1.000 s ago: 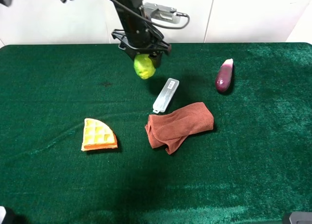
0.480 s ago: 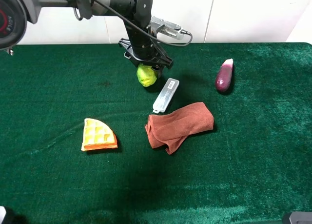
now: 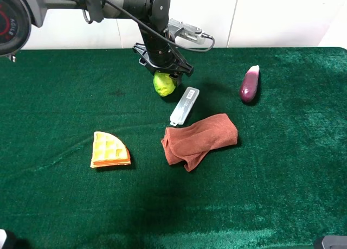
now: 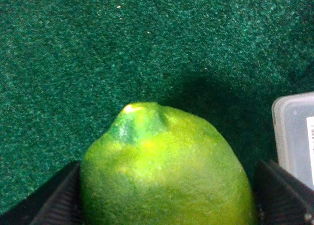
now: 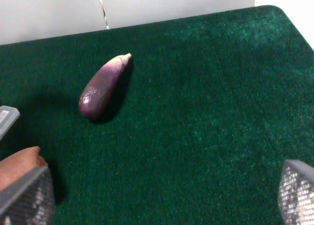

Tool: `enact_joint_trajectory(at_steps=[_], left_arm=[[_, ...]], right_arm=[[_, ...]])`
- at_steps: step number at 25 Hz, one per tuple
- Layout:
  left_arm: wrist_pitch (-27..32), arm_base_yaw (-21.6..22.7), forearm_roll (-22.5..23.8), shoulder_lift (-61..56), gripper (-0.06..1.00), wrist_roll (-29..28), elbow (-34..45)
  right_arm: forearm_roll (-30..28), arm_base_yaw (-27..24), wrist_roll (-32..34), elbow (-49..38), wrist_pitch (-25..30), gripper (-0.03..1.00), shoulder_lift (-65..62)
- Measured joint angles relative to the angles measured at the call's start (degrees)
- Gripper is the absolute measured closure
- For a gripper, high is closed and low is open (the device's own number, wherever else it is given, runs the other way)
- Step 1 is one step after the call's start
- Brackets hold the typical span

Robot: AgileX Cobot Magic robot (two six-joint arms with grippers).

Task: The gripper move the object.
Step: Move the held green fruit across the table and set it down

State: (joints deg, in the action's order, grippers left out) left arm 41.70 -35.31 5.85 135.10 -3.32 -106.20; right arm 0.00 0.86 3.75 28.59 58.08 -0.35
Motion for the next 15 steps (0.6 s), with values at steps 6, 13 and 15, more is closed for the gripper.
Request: enact_joint_trajectory(at_steps=[6,13,15], left_arm=[[-0.04,-0.02,0.00,0.00,0.20,0.05,0.00],[-0.06,-0.02,0.00,0.00,0.09,0.05,0.00],[-0.06,-0.02,0.00,0.00,0.08,0.10,0.00]], right_arm=[[0.00,0.00,0.00,0.00,0.00,0.27,0.00],[0.00,0.00,0.00,0.00,0.00,0.27,0.00],[0.00,0.00,0.00,0.00,0.00,0.27,0.00]])
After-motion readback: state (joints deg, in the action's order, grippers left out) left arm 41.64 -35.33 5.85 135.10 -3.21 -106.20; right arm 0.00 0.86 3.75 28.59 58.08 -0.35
